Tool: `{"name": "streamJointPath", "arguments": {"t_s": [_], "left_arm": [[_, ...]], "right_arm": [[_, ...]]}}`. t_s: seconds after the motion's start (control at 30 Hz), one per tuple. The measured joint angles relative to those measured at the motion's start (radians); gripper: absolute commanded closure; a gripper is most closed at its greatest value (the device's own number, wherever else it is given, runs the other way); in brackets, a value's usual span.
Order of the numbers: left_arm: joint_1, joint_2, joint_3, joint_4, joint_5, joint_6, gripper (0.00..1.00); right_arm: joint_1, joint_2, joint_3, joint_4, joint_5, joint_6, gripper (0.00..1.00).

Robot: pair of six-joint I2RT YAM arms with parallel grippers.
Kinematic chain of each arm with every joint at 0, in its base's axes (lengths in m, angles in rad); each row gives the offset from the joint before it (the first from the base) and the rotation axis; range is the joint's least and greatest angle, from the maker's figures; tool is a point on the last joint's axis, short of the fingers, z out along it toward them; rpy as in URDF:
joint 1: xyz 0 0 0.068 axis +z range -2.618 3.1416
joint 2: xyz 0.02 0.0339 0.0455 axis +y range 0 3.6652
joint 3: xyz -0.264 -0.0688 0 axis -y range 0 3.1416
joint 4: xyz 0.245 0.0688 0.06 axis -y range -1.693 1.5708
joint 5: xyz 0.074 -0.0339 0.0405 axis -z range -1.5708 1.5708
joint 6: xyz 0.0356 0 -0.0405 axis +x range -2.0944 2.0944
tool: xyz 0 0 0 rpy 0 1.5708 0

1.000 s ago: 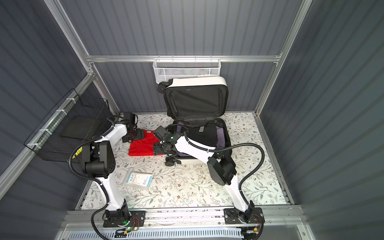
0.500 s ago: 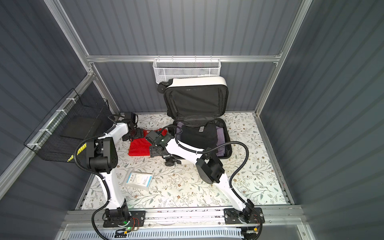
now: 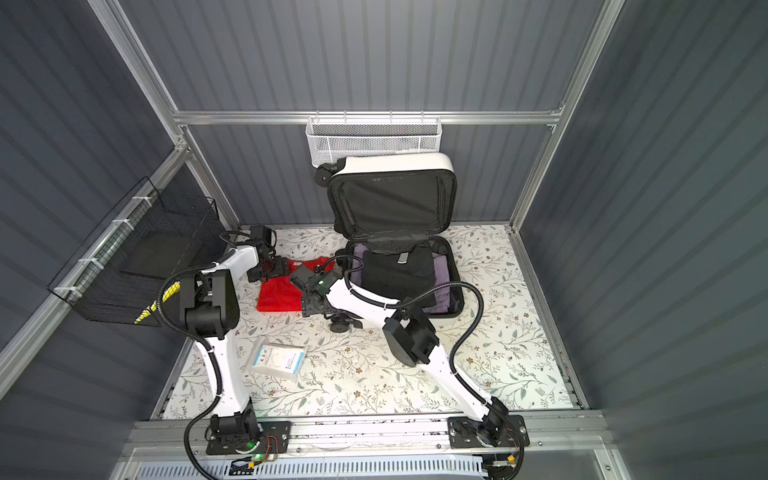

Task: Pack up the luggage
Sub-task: 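Grasp the red T-shirt's hem with the right gripper and lift with both grippers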

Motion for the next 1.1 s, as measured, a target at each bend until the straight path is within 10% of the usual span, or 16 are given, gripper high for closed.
{"name": "streamJointPath", "arguments": {"t_s": [0.57, 0.73, 0.93, 1.1], "left_arm": [[0.039, 0.008, -0.006, 0.04, 0.151, -0.019, 0.21], [0.045, 0.01, -0.023, 0.069, 0.176, -0.024, 0.41], [0.056, 0.009, -0.039, 0.101, 0.219, -0.048, 0.97], [0.056, -0.023, -0.057, 0.1, 0.257, -0.063, 1.0]], "right_arm": [[-0.019, 0.058, 0.032, 0.064, -0.092, 0.045, 0.35], [-0.023, 0.063, 0.032, 0.082, -0.122, 0.043, 0.62], [-0.038, 0.062, 0.022, 0.114, -0.168, 0.034, 0.97], [-0.055, 0.035, 0.005, 0.125, -0.214, 0.016, 1.0]]}}
